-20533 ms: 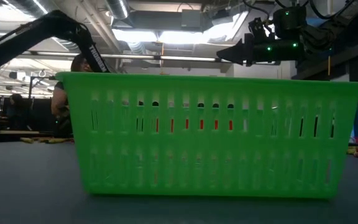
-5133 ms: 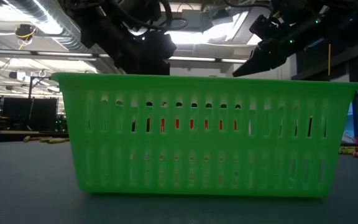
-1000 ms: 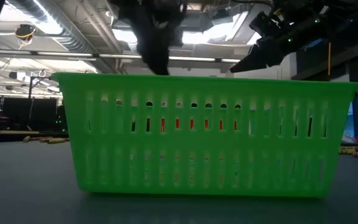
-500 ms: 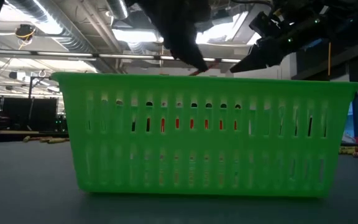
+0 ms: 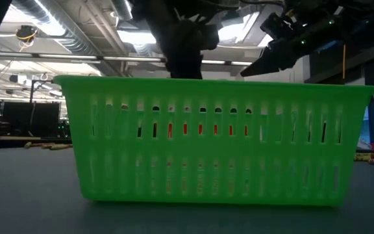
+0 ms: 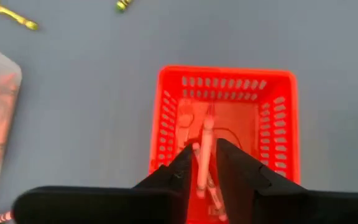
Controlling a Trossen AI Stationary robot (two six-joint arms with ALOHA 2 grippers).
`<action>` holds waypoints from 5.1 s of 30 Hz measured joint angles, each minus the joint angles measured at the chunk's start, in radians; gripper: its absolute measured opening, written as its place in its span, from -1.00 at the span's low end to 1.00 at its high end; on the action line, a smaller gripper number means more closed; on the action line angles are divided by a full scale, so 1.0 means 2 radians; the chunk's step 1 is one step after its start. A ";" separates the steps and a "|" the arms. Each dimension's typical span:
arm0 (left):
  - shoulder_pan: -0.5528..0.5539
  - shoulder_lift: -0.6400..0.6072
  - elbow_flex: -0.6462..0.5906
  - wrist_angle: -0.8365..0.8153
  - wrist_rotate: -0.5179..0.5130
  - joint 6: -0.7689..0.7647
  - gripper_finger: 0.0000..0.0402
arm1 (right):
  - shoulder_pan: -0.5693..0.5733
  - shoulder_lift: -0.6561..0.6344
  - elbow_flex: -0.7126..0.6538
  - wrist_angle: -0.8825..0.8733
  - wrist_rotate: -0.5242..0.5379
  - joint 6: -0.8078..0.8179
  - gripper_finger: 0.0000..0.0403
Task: Sort crayons
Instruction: Put the red crayon into the red bin
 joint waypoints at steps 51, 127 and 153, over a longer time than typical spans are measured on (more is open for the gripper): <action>0.317 -0.072 -0.099 -0.195 -0.138 0.084 -0.46 | 0.000 0.000 0.000 0.005 -0.005 0.000 -0.32; 0.254 -0.124 -0.069 -0.163 -0.026 -0.022 -0.93 | 0.000 0.000 0.000 0.005 -0.018 0.000 -0.32; -0.014 -0.092 -0.072 0.069 0.005 -0.036 -0.93 | 0.000 0.000 0.000 0.010 -0.018 0.000 -0.32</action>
